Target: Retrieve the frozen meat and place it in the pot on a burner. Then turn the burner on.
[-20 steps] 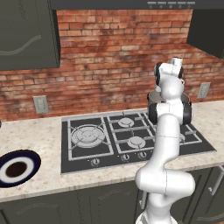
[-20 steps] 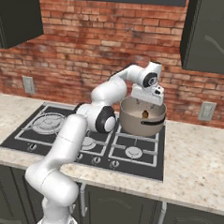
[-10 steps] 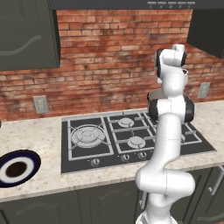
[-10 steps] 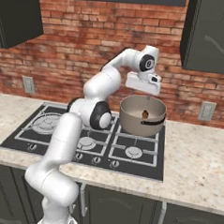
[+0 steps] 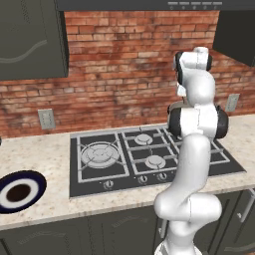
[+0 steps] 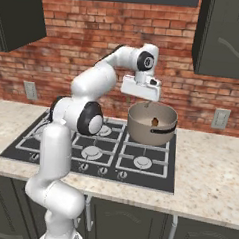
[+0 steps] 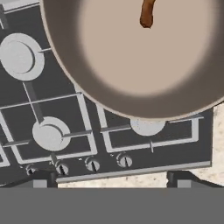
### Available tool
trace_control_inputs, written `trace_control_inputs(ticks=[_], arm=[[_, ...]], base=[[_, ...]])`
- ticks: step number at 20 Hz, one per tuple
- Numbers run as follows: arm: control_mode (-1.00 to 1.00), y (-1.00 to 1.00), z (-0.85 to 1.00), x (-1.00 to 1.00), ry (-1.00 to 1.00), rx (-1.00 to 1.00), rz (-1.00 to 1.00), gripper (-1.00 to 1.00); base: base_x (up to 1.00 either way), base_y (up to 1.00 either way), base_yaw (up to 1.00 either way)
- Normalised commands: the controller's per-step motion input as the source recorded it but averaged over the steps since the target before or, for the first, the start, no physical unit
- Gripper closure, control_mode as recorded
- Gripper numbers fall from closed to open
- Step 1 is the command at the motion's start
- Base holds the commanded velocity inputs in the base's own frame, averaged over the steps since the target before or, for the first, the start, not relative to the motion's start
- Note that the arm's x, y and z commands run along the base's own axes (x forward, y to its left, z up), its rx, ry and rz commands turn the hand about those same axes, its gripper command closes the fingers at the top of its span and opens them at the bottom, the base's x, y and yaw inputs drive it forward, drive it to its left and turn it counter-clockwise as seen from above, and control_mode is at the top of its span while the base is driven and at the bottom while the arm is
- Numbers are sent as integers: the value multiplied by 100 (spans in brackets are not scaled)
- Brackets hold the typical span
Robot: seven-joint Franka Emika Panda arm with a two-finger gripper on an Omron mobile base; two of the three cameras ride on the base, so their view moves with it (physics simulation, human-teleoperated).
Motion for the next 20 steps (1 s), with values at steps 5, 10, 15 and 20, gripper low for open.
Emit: trace_control_inputs(ticks=[5,10,15,20], arm=[[-100,36,3,-100,-16,-2,0,-100],[-100,44,33,-100,-22,-8,2,-100],[-100,32,32,-83,-10,-8,7,-100],[-100,9,-9,-16,5,0,14,-100]], base=[[0,0,0],[0,0,0],[0,0,0],[0,0,0]])
